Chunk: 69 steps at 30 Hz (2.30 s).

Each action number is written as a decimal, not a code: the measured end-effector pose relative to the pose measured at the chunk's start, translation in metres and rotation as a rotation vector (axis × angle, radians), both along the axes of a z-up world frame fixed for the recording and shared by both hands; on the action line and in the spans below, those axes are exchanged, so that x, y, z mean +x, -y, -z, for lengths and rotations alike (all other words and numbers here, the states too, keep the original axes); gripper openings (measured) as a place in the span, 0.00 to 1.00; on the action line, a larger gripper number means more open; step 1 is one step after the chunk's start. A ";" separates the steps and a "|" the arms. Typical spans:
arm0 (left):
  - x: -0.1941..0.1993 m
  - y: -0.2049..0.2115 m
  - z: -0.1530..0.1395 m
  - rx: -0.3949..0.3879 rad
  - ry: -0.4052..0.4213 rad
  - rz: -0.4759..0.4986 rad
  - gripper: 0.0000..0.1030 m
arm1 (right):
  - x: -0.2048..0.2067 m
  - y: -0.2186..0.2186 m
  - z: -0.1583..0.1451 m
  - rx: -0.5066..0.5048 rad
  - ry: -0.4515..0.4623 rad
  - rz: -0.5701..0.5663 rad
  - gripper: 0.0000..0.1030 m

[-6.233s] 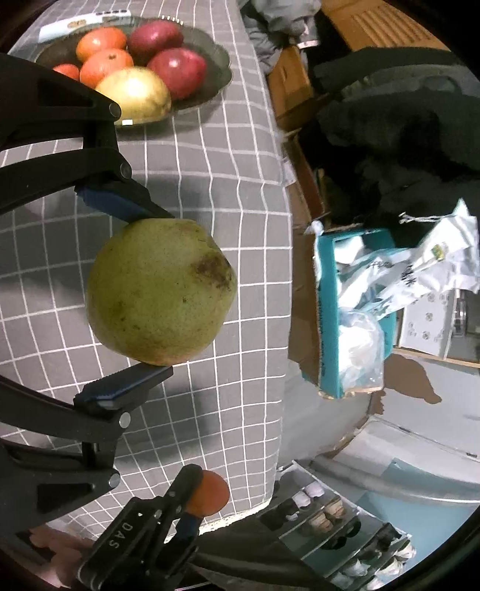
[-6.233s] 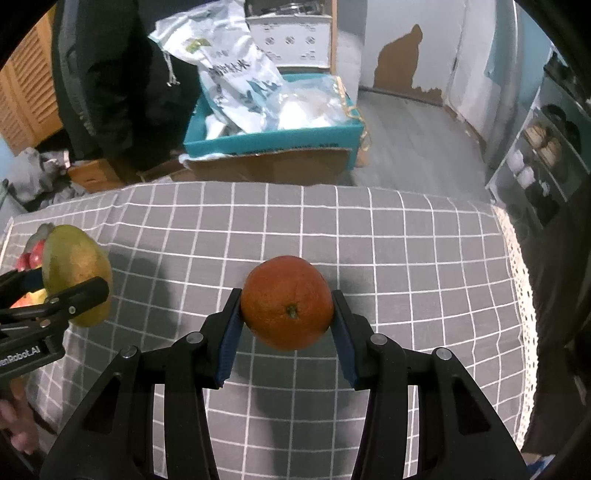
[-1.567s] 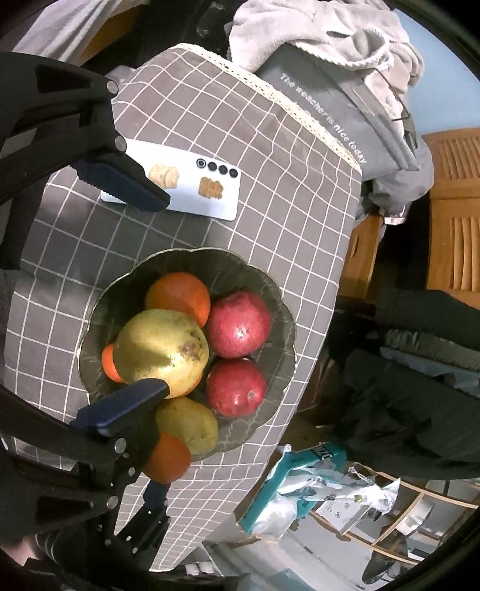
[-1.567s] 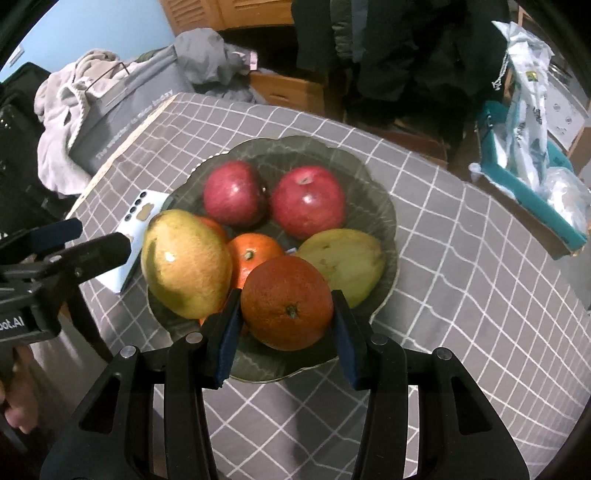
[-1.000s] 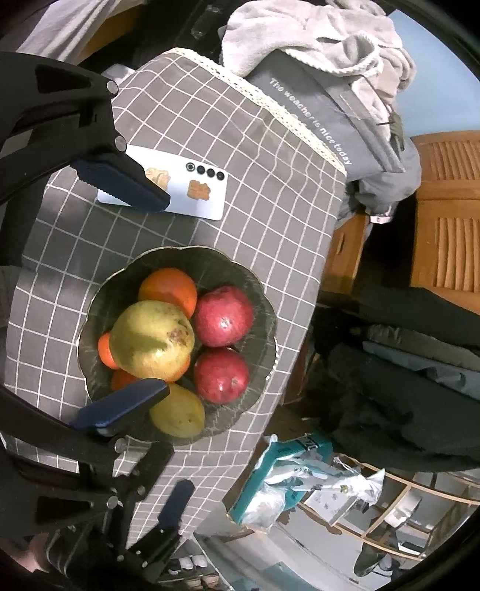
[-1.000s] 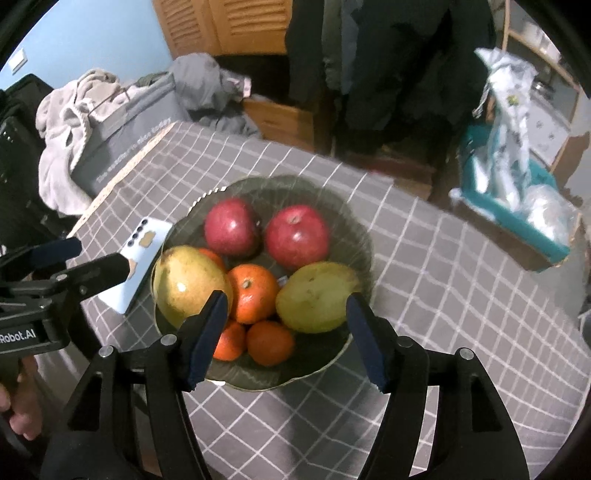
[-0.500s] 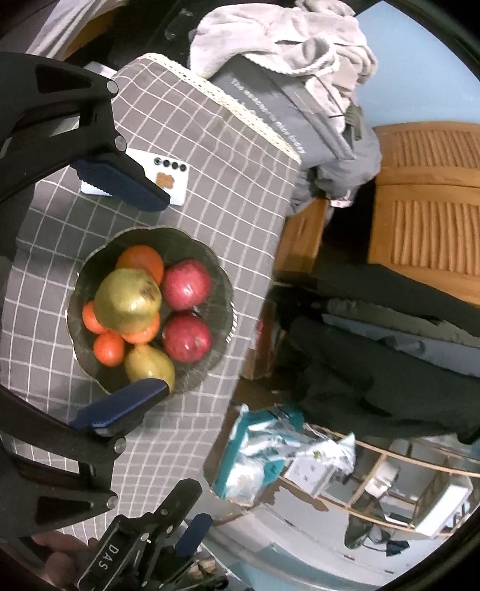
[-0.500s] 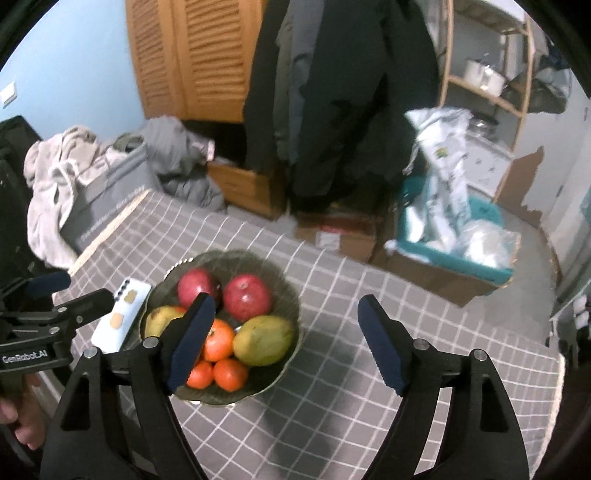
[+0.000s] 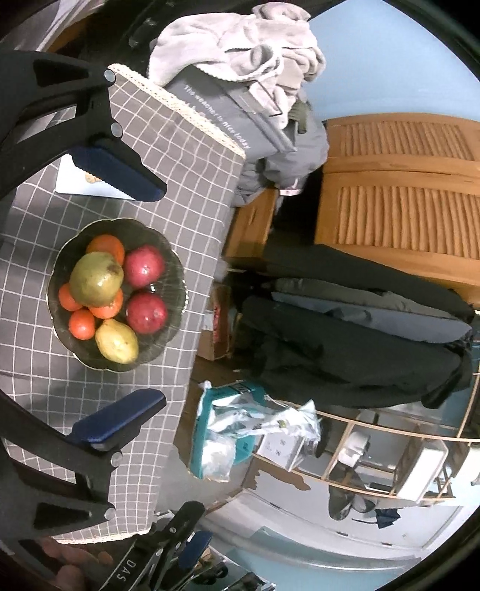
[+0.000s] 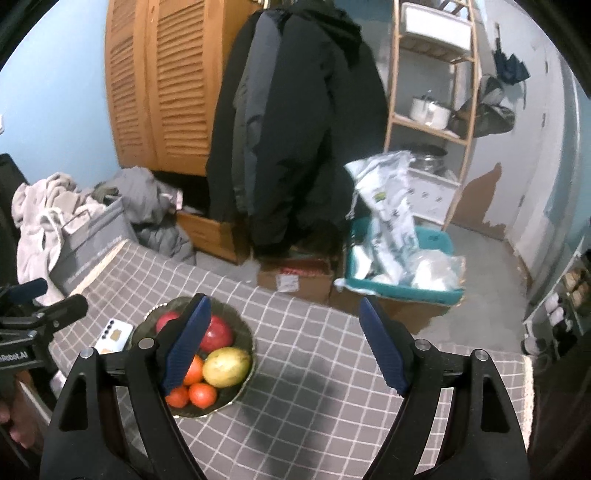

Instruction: Organize fruits

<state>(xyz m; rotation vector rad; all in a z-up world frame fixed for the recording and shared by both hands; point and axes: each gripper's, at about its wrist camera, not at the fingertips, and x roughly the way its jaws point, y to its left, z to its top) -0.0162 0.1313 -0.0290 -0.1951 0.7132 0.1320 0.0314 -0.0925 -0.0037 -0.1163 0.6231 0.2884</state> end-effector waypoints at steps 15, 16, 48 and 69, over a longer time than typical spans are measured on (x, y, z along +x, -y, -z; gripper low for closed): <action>-0.016 0.020 -0.040 0.068 0.140 0.026 0.99 | -0.030 0.026 -0.037 0.007 0.128 0.045 0.79; -0.017 0.021 -0.041 0.073 0.143 0.028 0.99 | -0.031 0.027 -0.038 0.005 0.130 0.050 0.79; -0.014 0.036 -0.046 0.106 0.156 0.039 0.99 | -0.033 0.034 -0.042 0.014 0.120 0.072 0.79; -0.015 0.035 -0.046 0.111 0.156 0.040 0.99 | -0.032 0.034 -0.041 0.013 0.119 0.071 0.79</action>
